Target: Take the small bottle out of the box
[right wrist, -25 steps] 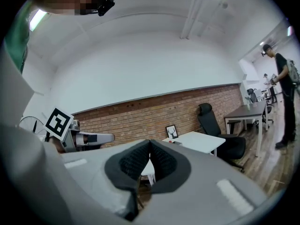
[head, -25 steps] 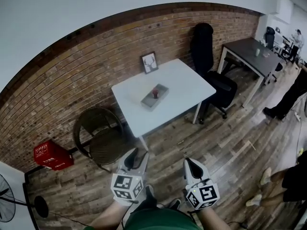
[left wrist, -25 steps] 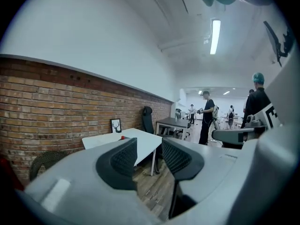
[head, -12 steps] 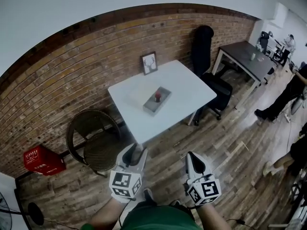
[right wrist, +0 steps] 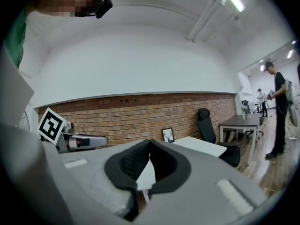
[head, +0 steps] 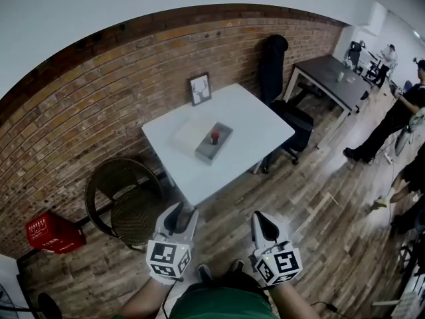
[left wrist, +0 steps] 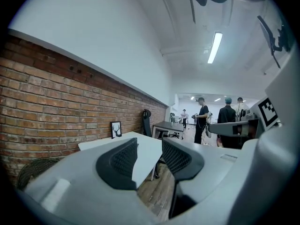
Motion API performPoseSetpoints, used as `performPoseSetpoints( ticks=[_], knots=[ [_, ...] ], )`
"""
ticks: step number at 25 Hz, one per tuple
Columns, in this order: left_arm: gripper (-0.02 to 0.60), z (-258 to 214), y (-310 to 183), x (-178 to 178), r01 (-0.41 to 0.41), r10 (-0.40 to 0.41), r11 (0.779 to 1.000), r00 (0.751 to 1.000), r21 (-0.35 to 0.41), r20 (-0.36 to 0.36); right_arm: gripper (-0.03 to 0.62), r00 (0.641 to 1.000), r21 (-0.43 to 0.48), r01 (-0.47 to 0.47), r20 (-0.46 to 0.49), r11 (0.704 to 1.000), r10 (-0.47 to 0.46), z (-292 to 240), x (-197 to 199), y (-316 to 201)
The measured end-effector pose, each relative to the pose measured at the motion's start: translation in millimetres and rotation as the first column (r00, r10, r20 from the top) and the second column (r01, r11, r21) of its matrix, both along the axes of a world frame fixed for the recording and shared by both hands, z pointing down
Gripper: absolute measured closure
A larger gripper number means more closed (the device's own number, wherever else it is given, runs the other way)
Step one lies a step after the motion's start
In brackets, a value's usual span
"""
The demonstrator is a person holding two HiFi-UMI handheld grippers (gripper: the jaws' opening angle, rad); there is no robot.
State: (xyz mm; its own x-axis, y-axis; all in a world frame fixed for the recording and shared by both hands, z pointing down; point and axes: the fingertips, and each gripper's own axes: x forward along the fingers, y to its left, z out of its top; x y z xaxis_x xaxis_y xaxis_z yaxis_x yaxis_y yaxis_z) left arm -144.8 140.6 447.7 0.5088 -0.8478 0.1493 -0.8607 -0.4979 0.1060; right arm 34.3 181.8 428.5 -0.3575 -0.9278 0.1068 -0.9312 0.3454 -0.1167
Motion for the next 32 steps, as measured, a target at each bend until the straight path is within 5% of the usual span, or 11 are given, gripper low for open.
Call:
performPoseSetpoints(
  ticks=[15,32],
  knots=[
    [0.407,-9.5,-61.0,5.3,0.066,-0.067,0.997,0.997,0.031,0.042,0.591,0.995,0.023,0.096,0.03,0.995,-0.096,-1.7,2.4,-81.3],
    [0.408,-21.3,-184.7,71.0,0.182,-0.188,0.981,0.979,0.071,0.083,0.591,0.982,0.049,0.185,0.037,0.982,-0.187,-0.9,73.2,-231.5]
  ],
)
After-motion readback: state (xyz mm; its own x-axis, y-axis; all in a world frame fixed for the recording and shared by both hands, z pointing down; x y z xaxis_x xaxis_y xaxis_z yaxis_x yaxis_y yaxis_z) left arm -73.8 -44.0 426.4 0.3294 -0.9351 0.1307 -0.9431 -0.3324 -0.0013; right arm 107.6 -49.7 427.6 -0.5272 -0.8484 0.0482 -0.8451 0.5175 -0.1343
